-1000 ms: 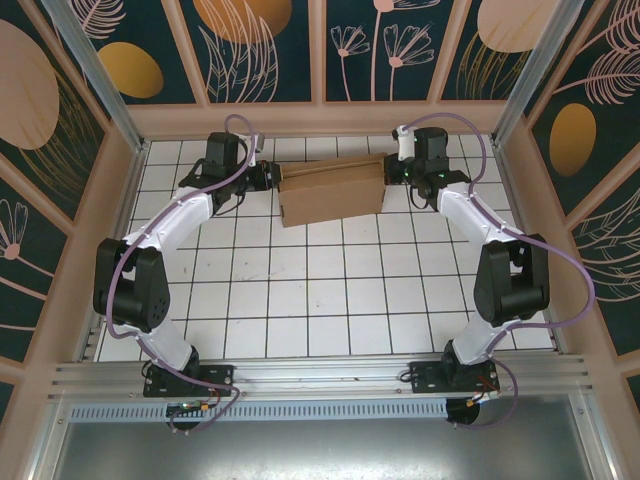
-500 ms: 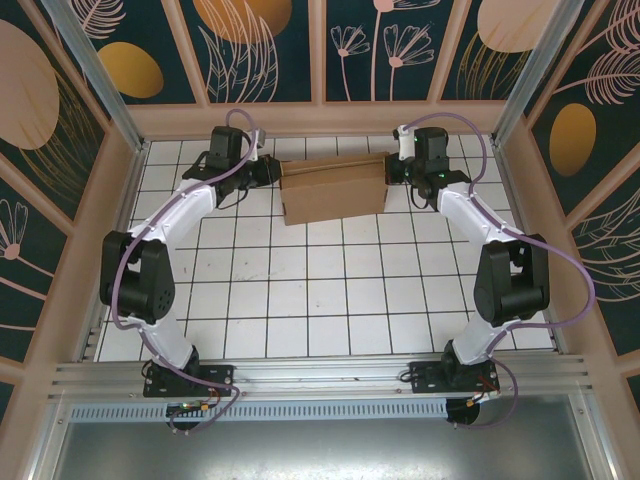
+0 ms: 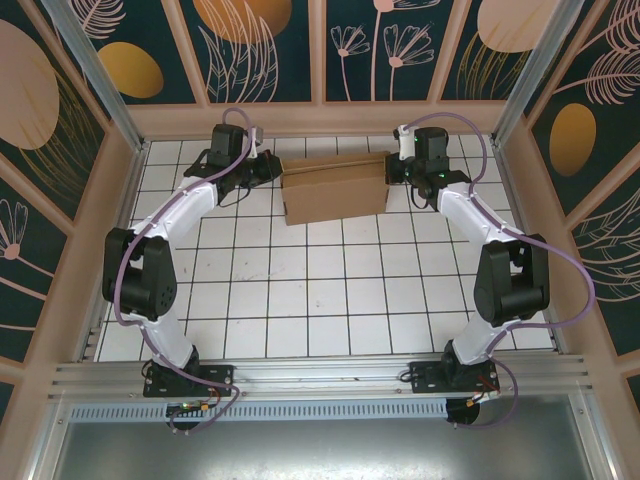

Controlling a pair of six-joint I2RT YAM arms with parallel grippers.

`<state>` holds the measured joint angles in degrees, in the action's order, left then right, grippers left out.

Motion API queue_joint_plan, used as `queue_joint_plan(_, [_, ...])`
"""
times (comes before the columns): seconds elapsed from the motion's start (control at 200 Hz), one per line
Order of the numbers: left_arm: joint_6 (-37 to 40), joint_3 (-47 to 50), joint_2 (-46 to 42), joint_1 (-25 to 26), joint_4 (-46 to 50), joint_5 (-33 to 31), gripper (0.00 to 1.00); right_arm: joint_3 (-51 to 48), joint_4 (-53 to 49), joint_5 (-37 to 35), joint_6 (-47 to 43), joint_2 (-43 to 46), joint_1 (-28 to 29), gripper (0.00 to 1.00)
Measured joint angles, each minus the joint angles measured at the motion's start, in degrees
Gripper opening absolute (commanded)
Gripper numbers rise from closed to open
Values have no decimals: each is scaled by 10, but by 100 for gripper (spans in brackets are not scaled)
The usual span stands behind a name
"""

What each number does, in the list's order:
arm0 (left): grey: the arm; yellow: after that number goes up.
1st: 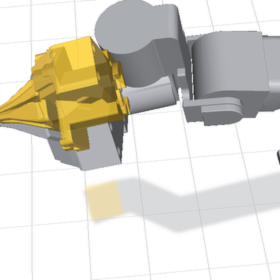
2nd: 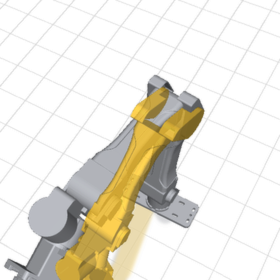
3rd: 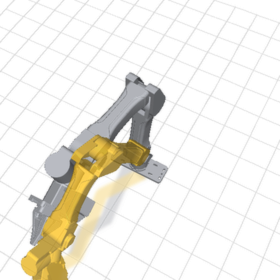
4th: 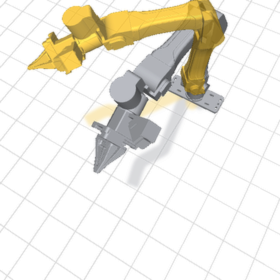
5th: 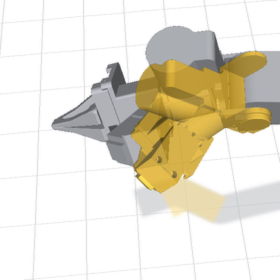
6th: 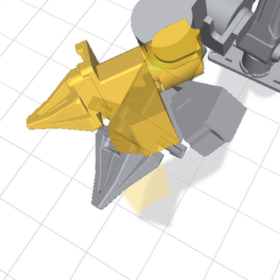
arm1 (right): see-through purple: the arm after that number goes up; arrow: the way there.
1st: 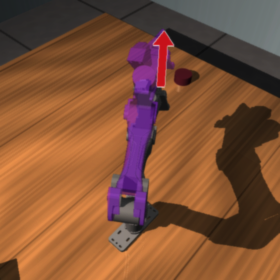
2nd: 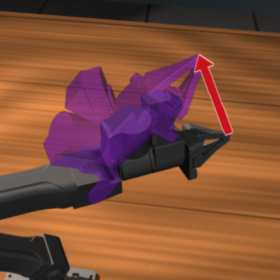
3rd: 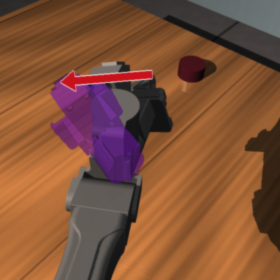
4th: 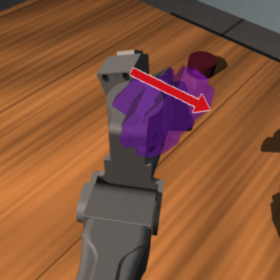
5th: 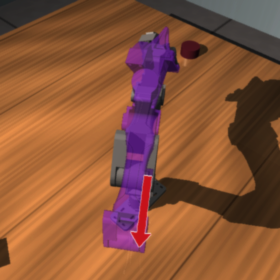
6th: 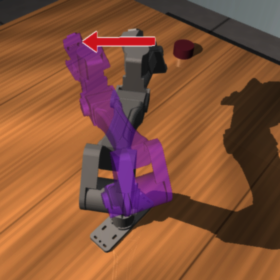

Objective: Fold the paper box

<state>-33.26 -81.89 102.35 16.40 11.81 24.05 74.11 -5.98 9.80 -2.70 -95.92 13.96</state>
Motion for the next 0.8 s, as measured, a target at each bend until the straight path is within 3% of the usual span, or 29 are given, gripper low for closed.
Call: queue_joint_plan(0.801, [-61, -32, 46, -7, -26, 83, 9, -13, 11, -25, 0, 7, -4, 0])
